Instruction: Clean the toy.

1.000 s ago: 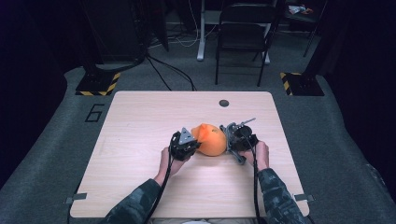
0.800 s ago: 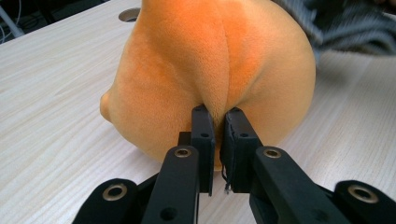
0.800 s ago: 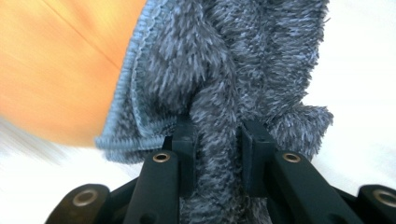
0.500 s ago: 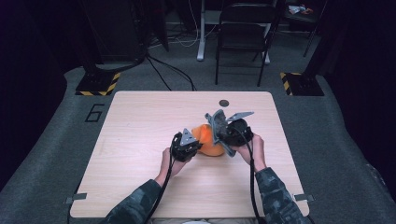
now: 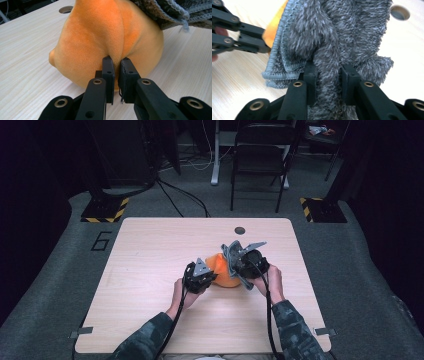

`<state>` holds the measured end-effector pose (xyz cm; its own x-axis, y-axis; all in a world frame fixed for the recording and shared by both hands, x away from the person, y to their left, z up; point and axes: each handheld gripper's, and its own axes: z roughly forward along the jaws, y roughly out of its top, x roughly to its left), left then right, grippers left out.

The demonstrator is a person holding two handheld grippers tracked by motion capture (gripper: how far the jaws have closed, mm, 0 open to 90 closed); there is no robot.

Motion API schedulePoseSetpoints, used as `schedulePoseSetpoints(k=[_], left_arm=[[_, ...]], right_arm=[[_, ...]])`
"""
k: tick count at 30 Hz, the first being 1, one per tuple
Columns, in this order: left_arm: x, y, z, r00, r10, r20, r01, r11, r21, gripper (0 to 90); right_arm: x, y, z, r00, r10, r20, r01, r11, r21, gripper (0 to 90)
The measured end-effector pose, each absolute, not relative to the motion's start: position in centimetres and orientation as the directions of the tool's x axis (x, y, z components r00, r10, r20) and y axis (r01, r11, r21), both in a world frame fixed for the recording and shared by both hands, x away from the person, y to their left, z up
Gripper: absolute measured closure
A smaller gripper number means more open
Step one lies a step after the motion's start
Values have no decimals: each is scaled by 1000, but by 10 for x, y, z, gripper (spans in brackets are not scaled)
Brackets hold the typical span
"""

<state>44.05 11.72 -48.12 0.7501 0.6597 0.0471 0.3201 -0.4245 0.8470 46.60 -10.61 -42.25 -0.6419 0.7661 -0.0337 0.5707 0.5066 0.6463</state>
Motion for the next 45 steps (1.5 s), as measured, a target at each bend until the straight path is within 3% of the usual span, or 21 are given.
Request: schedulePoseSetpoints(k=[21, 31, 39, 45], left_arm=[[441, 117, -481, 757, 652, 47, 315, -428, 847, 825], [441, 119, -481, 756, 652, 50, 315, -430, 846, 821], [442, 120, -481, 751, 659, 47, 318, -422, 849, 820], [442, 120, -482, 752, 658, 47, 317, -422, 849, 818]], right_arm=[[485, -137, -457, -556, 830, 35, 699, 445, 560, 702], [492, -137, -487, -527, 850, -27, 748, 478, 461, 698], [490, -139, -479, -543, 836, -74, 725, 512, 460, 700], [485, -144, -449, -531, 846, -52, 695, 470, 544, 701]])
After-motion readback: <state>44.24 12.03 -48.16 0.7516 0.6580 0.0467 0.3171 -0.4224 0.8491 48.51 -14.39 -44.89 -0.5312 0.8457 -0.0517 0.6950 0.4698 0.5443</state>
